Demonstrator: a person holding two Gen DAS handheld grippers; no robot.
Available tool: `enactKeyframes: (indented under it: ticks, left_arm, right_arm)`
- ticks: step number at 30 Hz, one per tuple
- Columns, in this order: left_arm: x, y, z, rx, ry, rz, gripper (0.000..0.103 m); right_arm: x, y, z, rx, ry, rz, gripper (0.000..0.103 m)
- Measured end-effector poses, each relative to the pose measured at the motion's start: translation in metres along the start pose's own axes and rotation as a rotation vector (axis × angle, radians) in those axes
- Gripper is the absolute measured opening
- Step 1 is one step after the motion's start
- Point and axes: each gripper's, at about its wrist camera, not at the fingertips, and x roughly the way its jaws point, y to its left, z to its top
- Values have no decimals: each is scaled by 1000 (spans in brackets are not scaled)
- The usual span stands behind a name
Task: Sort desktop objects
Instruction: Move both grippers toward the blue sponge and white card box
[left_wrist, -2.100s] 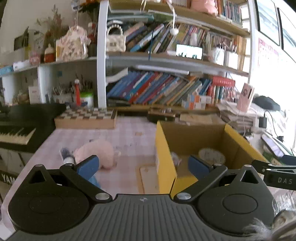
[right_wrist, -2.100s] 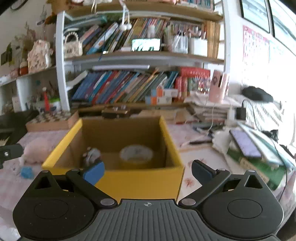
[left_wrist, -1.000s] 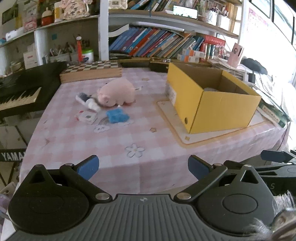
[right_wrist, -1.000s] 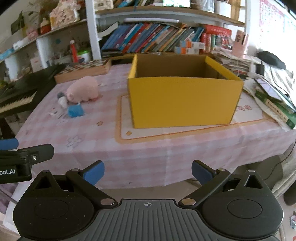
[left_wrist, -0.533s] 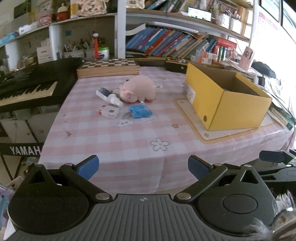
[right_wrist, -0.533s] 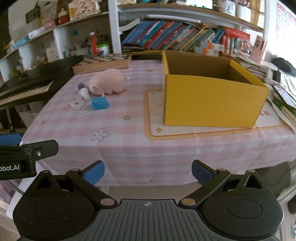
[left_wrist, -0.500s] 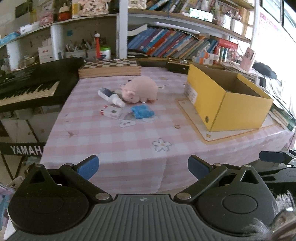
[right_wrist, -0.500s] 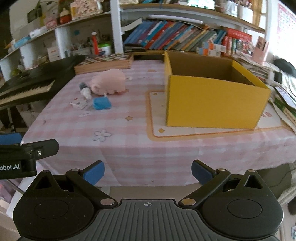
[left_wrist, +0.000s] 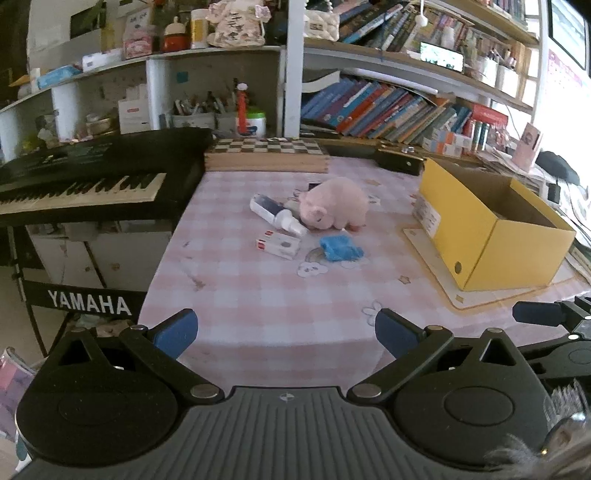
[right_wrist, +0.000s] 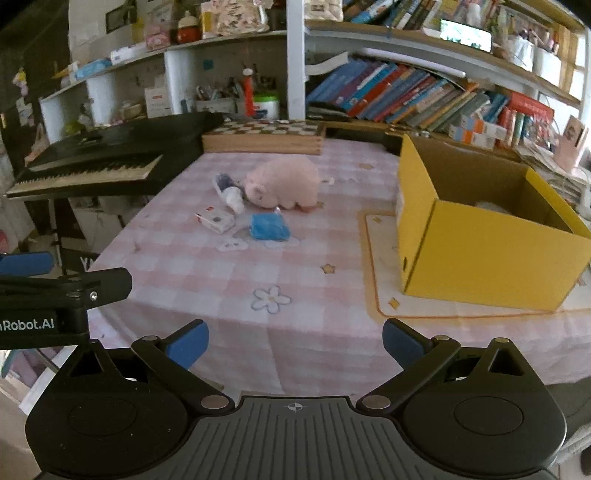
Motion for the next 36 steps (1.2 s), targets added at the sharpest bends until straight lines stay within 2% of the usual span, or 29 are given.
enactKeyframes:
  ticks: [11, 16, 24, 36]
  left_arm:
    - [16, 3, 5, -25, 18, 10, 103]
    - [31, 7, 17, -39, 12, 42, 103]
    - [67, 15, 39, -86, 31, 77, 103]
    - [119, 15, 62, -81, 101, 134, 103]
  right_arm:
    - [23, 12, 14, -74, 11, 56, 102]
    - [43, 12, 32, -93, 10, 78, 102]
    - [78, 7, 59, -134, 25, 108, 100]
    - [138, 6, 84, -184, 48, 152, 93]
